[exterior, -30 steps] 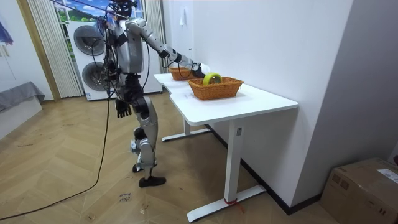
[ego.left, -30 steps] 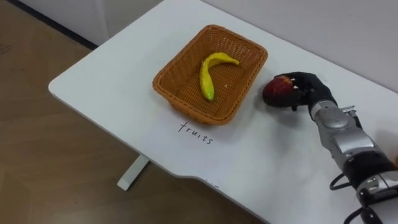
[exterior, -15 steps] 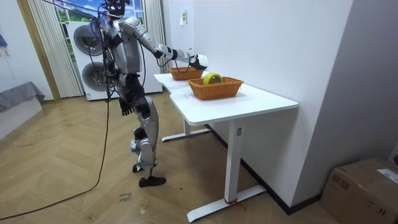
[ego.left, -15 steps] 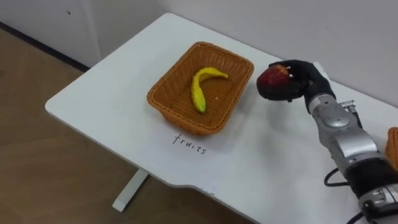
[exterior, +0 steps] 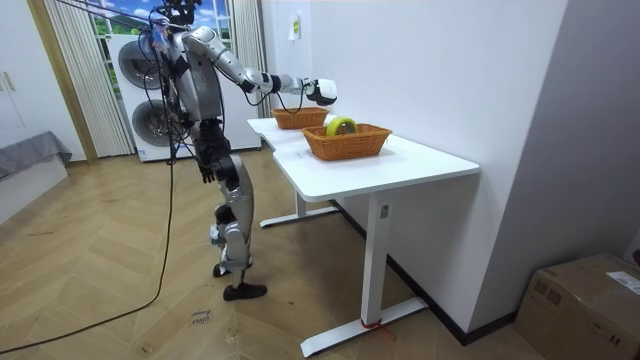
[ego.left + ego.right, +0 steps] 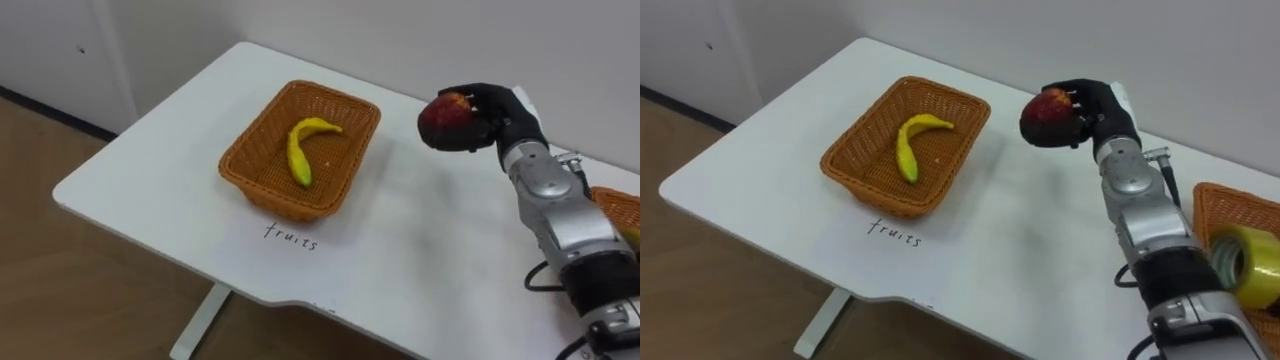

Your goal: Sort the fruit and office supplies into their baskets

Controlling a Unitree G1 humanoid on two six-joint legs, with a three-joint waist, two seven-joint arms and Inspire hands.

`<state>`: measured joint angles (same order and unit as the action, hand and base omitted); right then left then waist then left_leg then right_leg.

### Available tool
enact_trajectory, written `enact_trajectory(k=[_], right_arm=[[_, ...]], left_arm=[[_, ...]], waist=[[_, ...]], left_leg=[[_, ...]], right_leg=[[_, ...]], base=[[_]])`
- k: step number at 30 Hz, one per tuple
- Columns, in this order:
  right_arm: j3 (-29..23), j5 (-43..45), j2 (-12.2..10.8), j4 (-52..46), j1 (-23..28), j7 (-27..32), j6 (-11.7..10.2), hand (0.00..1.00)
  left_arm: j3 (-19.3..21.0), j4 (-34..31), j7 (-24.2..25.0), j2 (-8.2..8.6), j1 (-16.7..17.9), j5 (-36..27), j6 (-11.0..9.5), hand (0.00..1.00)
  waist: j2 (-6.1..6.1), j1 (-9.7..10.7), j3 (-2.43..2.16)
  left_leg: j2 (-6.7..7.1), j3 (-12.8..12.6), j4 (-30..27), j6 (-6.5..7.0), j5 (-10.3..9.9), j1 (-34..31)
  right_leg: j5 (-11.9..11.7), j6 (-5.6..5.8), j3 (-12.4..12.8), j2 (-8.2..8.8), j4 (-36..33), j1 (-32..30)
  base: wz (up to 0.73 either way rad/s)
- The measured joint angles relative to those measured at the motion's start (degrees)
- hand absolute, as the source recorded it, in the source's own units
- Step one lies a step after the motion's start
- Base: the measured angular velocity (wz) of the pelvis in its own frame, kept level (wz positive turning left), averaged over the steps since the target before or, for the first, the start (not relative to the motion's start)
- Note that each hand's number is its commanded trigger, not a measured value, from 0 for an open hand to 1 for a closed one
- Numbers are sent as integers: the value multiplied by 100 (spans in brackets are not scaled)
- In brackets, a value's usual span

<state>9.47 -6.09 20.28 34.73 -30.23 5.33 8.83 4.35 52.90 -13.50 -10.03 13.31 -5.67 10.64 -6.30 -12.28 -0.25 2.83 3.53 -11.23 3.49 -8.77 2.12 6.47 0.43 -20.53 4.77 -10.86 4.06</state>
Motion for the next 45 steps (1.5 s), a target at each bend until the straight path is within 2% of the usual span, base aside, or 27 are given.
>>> enact_trajectory(k=[7,15,23,31,34,36,38,43,45], right_arm=[[1,81,0,-29,-6,-62,1,100],[65,208,-12,-1131,27,-253,80,100],[297,832,-21,-1262,26,-488,80,100],[435,1225,-23,-1392,25,-635,116,100],[567,1336,-49,-1510,15,-776,137,100],[567,1332,-89,-1510,15,-814,139,100],[568,1334,-99,-1510,15,-855,139,100],[742,1401,-110,-1542,4,-952,167,100],[742,1491,-161,-1542,3,-1025,251,100]], left_arm=[[1,0,64,-25,5,-39,-25,0],[5,-2,90,-25,78,15,-23,0],[11,0,282,-15,41,157,-25,0],[113,12,425,-10,114,188,-23,0],[121,38,426,-19,189,199,33,0],[121,152,436,-20,190,230,46,0],[122,177,437,-22,190,263,50,0],[163,227,438,-44,204,405,109,0],[167,227,428,-45,170,411,130,0]], waist=[[-136,-1,63],[-168,-106,53],[-184,-310,47],[-295,-554,43],[-321,-572,80],[-313,-681,124],[-327,-707,139],[-388,-762,110],[-395,-798,105]], left_leg=[[-2,0,3,-1,-1,-24],[-27,-21,63,7,-19,9],[-24,-22,140,10,-20,46],[-20,13,137,3,-29,47],[-16,52,54,18,-69,59],[-15,57,-54,23,-142,54],[-6,80,-62,31,-154,43],[-7,81,-71,22,-157,-53],[-10,83,-62,28,-153,-59]], right_leg=[[29,17,35,-19,28,-12],[18,23,193,-81,105,-10],[21,28,199,-80,102,6],[21,28,158,-80,104,13],[23,31,143,-79,111,85],[26,37,144,-84,109,128],[21,45,141,-77,109,130],[18,49,167,-80,108,40],[18,49,182,-86,113,31]], base=[[-1],[-2],[0],[1],[9],[0],[3],[1],[0]])
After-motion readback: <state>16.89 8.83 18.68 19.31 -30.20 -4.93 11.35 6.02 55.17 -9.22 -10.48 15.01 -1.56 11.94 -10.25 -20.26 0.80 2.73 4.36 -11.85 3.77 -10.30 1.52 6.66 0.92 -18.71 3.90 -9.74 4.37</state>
